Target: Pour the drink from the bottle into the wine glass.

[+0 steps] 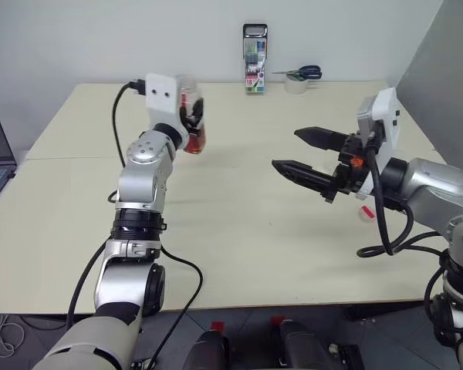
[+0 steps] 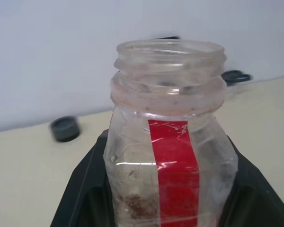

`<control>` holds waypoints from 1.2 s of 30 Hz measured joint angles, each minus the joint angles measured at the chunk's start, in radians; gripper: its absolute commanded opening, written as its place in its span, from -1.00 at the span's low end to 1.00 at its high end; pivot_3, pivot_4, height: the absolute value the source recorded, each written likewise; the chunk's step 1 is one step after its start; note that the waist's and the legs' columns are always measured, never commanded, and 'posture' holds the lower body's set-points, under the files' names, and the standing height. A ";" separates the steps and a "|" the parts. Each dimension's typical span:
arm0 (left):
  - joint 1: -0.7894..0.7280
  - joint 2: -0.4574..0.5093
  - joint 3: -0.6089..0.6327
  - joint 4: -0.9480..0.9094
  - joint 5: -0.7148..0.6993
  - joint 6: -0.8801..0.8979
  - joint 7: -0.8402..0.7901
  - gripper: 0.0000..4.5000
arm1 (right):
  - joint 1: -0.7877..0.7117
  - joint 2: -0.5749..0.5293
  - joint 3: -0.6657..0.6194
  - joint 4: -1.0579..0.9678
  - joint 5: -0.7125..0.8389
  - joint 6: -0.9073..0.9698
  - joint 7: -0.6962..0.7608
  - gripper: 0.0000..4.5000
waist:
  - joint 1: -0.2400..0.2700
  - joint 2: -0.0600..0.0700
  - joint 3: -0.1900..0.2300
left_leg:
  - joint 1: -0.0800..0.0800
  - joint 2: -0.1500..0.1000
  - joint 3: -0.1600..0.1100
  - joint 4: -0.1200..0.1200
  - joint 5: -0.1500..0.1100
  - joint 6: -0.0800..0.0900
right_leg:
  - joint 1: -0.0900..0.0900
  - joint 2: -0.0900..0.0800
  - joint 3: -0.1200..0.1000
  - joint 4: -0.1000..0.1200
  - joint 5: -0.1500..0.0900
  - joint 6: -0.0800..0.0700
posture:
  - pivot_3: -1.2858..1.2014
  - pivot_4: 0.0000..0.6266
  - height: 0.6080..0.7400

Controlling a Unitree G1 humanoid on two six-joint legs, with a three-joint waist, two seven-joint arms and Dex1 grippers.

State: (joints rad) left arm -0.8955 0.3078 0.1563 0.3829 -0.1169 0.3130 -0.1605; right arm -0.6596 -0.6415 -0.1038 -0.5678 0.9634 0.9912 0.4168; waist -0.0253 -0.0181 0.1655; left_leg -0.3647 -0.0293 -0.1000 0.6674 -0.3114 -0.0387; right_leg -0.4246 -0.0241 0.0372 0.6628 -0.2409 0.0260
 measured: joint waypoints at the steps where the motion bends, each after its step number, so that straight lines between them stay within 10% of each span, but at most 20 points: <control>1: 0.002 0.003 0.012 0.014 0.001 -0.009 0.013 -0.06 | -0.003 0.002 0.009 0.008 -0.005 -0.004 0.003 0.97 | 0.000 0.000 0.000 | 0.000 0.000 0.000 0.000 0.000 0.000 | 0.000 0.000 0.000 0.000 0.000 0.000 | 0.03 -0.52 1.00; 29: 0.178 0.037 0.062 0.189 0.010 -0.307 0.018 -0.06 | -0.056 0.070 0.029 0.040 -0.041 -0.022 -0.004 0.97 | -0.001 -0.001 -0.001 | -0.001 0.000 0.000 -0.001 0.000 0.000 | -0.002 -0.001 0.000 0.000 0.000 0.000 | 0.03 -0.52 1.00; 36: 0.178 0.033 0.096 0.199 -0.021 -0.317 0.022 0.82 | -0.056 0.070 0.029 0.040 -0.050 -0.022 -0.004 1.00 | -0.001 -0.001 -0.001 | -0.001 0.000 0.000 -0.001 0.000 0.000 | -0.001 -0.001 0.000 0.000 0.000 0.000 | 0.03 -0.52 1.00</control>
State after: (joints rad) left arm -0.7171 0.3413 0.2520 0.5818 -0.1375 -0.0040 -0.1383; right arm -0.7158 -0.5719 -0.0745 -0.5279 0.9132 0.9690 0.4130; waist -0.0262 -0.0193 0.1648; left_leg -0.3654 -0.0293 -0.0996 0.6665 -0.3117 -0.0384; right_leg -0.4261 -0.0253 0.0372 0.6631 -0.2406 0.0256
